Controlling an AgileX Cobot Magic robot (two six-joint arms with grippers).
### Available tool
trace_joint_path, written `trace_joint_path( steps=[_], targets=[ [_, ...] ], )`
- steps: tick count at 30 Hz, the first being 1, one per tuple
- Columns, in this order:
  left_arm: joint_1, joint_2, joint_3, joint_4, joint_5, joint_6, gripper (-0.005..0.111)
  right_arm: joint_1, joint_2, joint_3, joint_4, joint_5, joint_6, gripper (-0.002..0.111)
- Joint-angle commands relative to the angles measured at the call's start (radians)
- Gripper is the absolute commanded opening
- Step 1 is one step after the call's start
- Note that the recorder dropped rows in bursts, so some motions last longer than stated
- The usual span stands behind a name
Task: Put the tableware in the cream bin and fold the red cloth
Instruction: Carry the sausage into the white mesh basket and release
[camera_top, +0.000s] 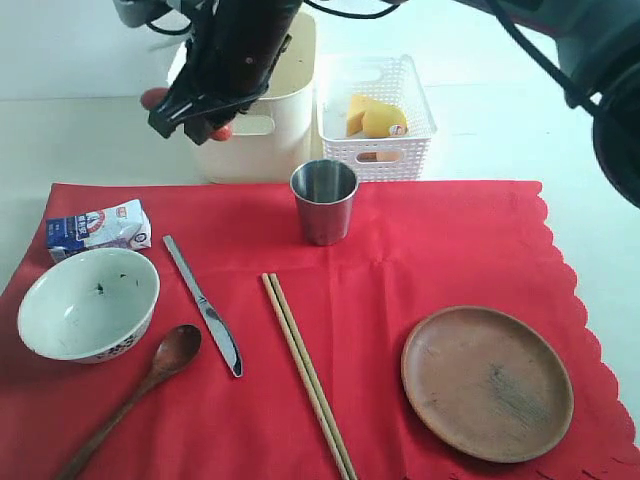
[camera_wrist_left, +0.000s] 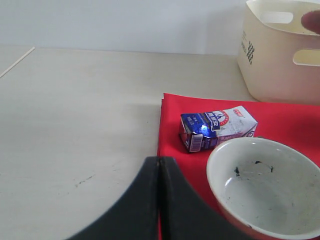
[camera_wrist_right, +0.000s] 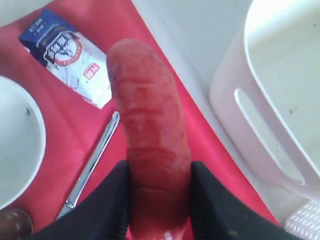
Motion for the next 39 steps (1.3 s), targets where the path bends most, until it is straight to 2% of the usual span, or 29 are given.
trace_joint_path(
  steps=[1, 18, 24, 39],
  targets=[
    [-0.003, -0.006, 0.003, -0.002, -0.009, 0.001, 0.0, 0.004, -0.045, -0.006, 0.009, -0.019, 0.08, 0.0],
    [-0.003, -0.006, 0.003, -0.002, -0.009, 0.001, 0.0, -0.003, -0.209, -0.006, -0.055, -0.058, 0.105, 0.0],
    [-0.003, -0.006, 0.003, -0.002, -0.009, 0.001, 0.0, -0.067, -0.255, -0.006, -0.05, -0.057, 0.114, 0.0],
    [-0.003, -0.006, 0.003, -0.002, -0.009, 0.001, 0.0, -0.308, -0.329, -0.004, -0.052, 0.042, 0.134, 0.0]
  ],
)
